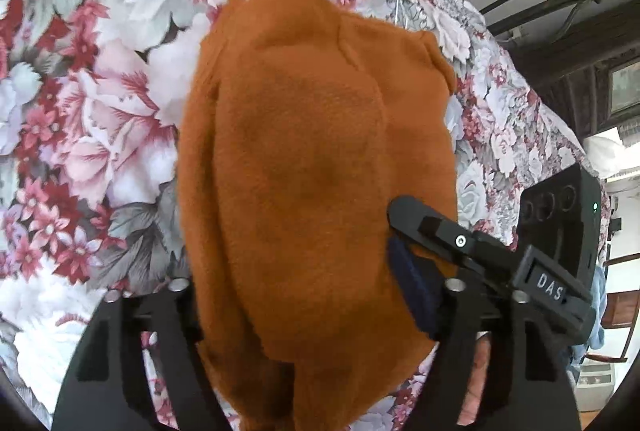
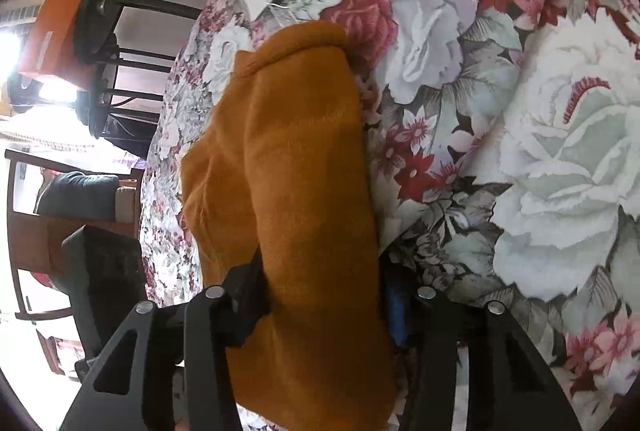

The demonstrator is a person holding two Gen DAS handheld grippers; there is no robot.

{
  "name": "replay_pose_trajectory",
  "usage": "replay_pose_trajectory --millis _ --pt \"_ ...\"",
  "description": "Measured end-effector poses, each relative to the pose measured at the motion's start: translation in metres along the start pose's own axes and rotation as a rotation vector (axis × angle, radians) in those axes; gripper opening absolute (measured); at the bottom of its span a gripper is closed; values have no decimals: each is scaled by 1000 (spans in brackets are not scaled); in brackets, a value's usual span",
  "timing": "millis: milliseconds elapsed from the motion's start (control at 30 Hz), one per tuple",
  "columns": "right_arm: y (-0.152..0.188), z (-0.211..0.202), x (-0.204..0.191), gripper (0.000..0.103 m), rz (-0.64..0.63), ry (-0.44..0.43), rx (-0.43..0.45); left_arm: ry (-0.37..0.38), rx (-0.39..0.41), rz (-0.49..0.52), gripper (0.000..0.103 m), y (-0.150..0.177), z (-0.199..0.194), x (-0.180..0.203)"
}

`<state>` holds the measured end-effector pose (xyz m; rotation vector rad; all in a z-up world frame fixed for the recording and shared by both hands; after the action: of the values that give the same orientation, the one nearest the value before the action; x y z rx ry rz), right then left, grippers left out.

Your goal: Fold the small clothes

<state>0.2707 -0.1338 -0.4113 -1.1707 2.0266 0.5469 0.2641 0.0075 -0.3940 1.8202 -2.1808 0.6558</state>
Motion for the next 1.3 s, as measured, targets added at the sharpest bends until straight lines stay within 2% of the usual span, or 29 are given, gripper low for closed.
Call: replay_pose_trajectory --millis 100,300,400,567,767,867,967,1033,1133,1167,1200,1233,1300 --pt "5 -10 -7 48 -10 -11 14 6 18 8 60 4 -14 7" --pt "24 -38 -20 47 -13 -53 41 -11 49 62 58 21 -44 24" --pt "41 -46 -28 46 -20 -70 24 -26 68 76 58 32 -59 26" --pt "75 -46 -37 46 -47 -61 -13 -51 72 46 57 54 -75 16" --pt "104 -37 -22 46 5 -18 -56 -57 17 -11 57 89 -78 -1" --pt "115 -25 -5 47 43 23 -62 -95 -36 -75 58 109 -63 -24" --pt "119 -25 0 54 47 1 -37 -58 -29 -138 64 115 -60 -36" --pt "118 -26 5 65 78 -25 -33 -46 -28 -177 69 114 -58 -41" --pt "112 -22 13 67 103 -48 -39 -40 -33 -194 74 114 -49 -47" --pt "110 -20 16 67 103 -52 -38 -37 -35 -202 75 114 -47 -48" --pt "109 -19 19 61 111 -69 -42 -36 -34 -209 74 113 -45 -48" --pt "109 -18 21 48 109 -70 -51 -39 -30 -210 72 112 -45 -47" --pt "108 -19 14 42 55 -54 -44 -35 -7 -209 56 106 -44 -35"
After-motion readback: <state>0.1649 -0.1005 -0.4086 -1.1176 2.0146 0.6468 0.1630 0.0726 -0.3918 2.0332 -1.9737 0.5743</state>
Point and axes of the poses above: each gripper's, at about its wrist camera, not at the fingertips, and z roughly the way its jaws point, x to its right, y to its underside, the point moved 7 cm from there along z, roughly the way its jaws point, and after that the axes turned 9 degrees about z, right-handed, at the moved point
